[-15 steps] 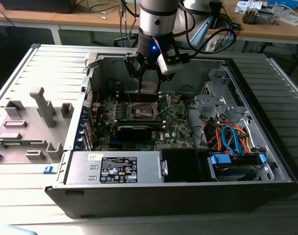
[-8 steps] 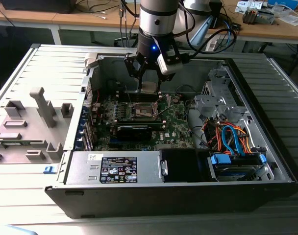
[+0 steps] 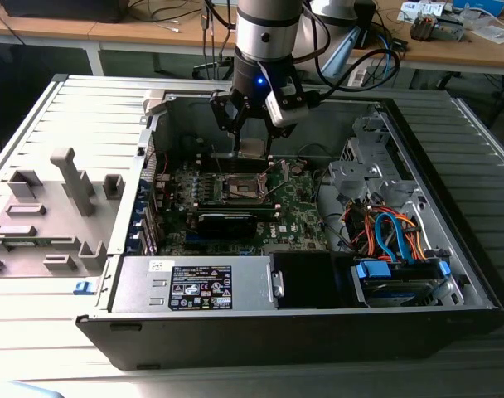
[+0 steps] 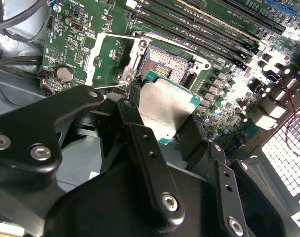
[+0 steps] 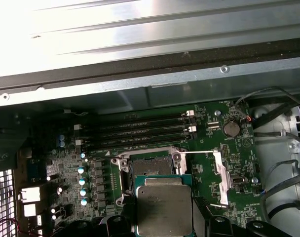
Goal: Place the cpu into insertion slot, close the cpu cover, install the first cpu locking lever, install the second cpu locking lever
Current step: 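Place the cpu into insertion slot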
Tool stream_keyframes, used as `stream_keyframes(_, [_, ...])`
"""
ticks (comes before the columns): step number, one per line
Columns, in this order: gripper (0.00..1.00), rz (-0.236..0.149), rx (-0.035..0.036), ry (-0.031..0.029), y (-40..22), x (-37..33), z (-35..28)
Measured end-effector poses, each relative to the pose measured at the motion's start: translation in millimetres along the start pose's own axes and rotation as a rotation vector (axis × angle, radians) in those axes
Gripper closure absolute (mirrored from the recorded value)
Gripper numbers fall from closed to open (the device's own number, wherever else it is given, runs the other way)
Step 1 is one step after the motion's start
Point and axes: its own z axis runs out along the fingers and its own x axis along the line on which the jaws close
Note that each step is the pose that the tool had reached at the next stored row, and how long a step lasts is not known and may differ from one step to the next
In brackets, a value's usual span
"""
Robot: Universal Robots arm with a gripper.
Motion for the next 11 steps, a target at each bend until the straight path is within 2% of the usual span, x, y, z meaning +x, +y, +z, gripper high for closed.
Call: stream_keyframes(11, [0.45, 0.011, -0.0002, -0.0007, 0.0, 0.0, 0.1])
